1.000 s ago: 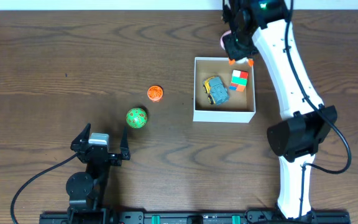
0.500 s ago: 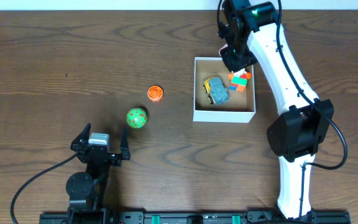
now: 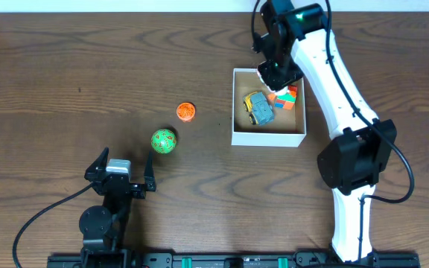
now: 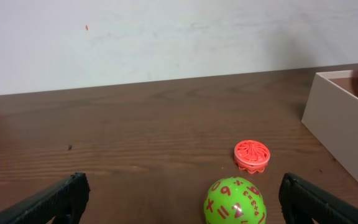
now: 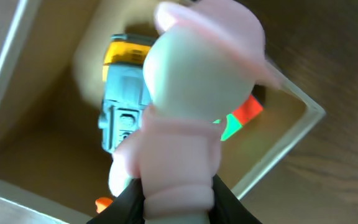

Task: Pack container
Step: 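Carry the pink pig over the box and lower it inside, then open the right gripper and withdraw it to the right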

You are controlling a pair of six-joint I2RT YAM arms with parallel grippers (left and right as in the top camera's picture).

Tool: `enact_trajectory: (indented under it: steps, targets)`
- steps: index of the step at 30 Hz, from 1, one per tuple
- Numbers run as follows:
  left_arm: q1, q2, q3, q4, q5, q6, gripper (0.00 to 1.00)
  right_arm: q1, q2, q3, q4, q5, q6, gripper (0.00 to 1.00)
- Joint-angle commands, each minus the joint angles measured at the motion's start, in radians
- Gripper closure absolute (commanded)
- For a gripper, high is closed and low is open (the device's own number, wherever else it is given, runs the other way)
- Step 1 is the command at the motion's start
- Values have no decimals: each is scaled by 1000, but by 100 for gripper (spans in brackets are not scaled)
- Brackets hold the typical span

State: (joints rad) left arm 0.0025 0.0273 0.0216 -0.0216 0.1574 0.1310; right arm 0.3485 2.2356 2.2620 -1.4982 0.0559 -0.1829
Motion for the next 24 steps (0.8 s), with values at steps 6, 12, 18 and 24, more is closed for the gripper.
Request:
enact_trajectory:
  steps: [6,12,18,24]
  targets:
    - [-4,3,-18,-34,15,-5,2,4,5,-1,6,-12,-97,65]
    - [-4,3,-18,-34,15,-5,2,-12,5,-1,5,-11,-110,46]
    - [-4,3,-18,-34,15,-5,2,-15,5,-1,14,-11,-109,43]
    - [-4,3,-18,-34,15,-5,2,-15,5,1,20,12,-59,38]
